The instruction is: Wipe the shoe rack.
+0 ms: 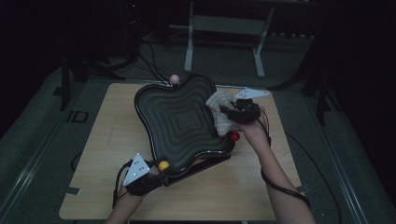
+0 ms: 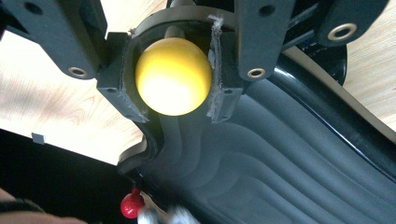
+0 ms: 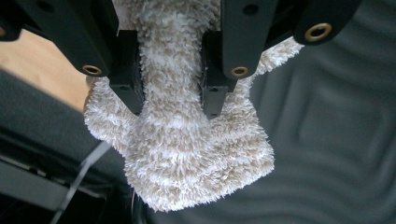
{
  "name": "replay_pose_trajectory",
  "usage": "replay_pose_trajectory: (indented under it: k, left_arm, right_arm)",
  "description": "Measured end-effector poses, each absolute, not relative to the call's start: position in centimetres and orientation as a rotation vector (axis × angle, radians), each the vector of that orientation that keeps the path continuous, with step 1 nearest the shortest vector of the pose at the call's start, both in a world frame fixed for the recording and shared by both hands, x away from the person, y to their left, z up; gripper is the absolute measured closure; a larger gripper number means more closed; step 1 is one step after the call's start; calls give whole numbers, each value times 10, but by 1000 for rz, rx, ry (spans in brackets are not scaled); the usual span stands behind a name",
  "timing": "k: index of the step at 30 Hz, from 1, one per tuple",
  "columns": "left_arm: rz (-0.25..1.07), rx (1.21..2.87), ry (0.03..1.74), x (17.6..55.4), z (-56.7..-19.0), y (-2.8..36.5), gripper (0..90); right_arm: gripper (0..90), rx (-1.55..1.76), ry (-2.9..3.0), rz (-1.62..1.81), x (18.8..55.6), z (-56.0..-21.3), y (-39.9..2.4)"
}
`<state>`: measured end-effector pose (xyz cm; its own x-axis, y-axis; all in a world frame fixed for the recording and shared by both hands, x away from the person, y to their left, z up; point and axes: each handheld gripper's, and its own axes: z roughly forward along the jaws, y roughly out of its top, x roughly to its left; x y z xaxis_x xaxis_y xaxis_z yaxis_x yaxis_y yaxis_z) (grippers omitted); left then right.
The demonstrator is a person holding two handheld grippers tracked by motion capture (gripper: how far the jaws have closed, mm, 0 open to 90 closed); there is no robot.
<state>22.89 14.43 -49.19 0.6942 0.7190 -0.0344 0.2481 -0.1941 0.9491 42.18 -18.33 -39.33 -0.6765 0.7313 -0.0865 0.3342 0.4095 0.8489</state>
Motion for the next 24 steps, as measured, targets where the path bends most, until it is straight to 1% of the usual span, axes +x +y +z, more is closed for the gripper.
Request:
replay_pose_trajectory:
  k: [7,8,9,12,17,18,20,23,24]
  left_arm:
    - [514,1758,772,229,-492,144,583]
    - [514,1758,772,229,-492,144,583]
    - [514,1758,771,229,-492,144,583]
    - [510,1758,767,229,-492,145,583]
    - [509,1757,766,229,-492,145,583]
    - [509,1757,764,229,-493,145,583]
    - [509,1757,764,229,-493,145,583]
    - [509,1756,762,230,-493,145,583]
    - [511,1755,761,229,-493,145,583]
  right_arm:
    - [669,879,2187,1215,446,-356,-157]
    - [669,879,2187,1215,446,-356,-157]
    - [669,886,2179,1225,454,-347,-147]
    - [669,898,2180,1229,464,-342,-135]
    - [669,915,2177,1215,476,-339,-117]
    - [669,912,2181,1207,481,-340,-109]
    - [669,915,2184,1203,483,-341,-106]
    - [667,906,2210,1143,487,-349,-97]
    - [667,893,2232,1095,489,-358,-94]
